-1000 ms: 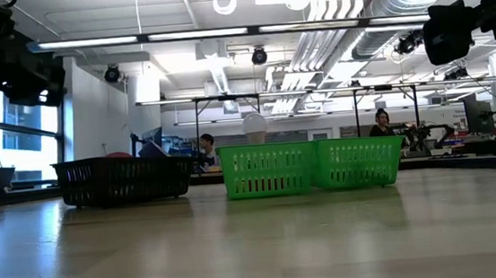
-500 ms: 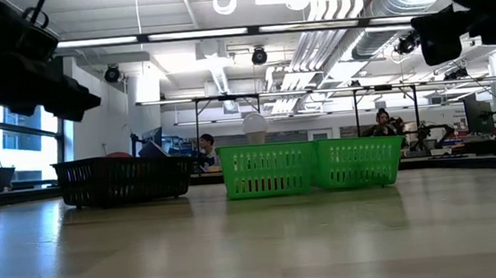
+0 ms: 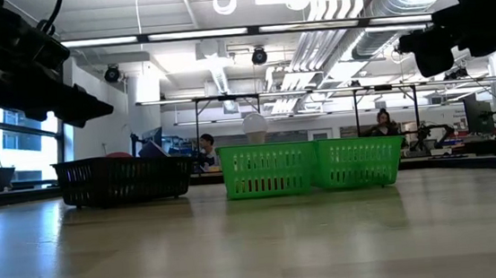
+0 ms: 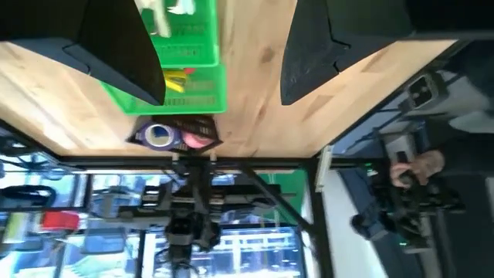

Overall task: Pick and place Stapler, Stapler remover, tape
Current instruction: Return to Home Position

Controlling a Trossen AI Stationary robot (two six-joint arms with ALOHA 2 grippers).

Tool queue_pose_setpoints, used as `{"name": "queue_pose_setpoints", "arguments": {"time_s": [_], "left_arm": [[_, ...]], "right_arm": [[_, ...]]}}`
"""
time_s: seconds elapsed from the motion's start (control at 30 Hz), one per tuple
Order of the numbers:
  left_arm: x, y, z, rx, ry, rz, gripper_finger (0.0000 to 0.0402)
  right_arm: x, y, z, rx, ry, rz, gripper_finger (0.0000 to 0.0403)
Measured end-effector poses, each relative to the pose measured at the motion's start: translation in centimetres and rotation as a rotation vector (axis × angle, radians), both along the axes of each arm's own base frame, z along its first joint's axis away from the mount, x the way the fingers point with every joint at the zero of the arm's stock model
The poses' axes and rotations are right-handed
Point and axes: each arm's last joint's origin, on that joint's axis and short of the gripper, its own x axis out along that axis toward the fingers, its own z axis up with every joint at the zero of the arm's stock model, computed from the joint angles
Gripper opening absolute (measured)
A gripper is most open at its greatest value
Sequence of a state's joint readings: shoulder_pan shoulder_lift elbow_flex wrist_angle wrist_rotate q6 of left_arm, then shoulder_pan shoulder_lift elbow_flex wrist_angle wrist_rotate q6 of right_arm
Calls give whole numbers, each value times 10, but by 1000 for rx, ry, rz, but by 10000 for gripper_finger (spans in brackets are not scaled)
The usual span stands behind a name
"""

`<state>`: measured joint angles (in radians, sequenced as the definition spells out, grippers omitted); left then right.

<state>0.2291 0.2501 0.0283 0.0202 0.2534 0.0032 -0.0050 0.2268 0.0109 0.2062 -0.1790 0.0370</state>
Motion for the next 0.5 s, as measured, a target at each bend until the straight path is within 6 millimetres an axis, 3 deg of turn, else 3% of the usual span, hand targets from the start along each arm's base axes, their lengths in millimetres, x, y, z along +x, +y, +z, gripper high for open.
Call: {"name": "queue_pose_setpoints", "arguments": {"time_s": [0.5], "left_arm": [[-10, -2, 17, 14, -8, 4, 195]], "right_arm": [[-1, -1, 14, 36, -19, -88, 250]]}}
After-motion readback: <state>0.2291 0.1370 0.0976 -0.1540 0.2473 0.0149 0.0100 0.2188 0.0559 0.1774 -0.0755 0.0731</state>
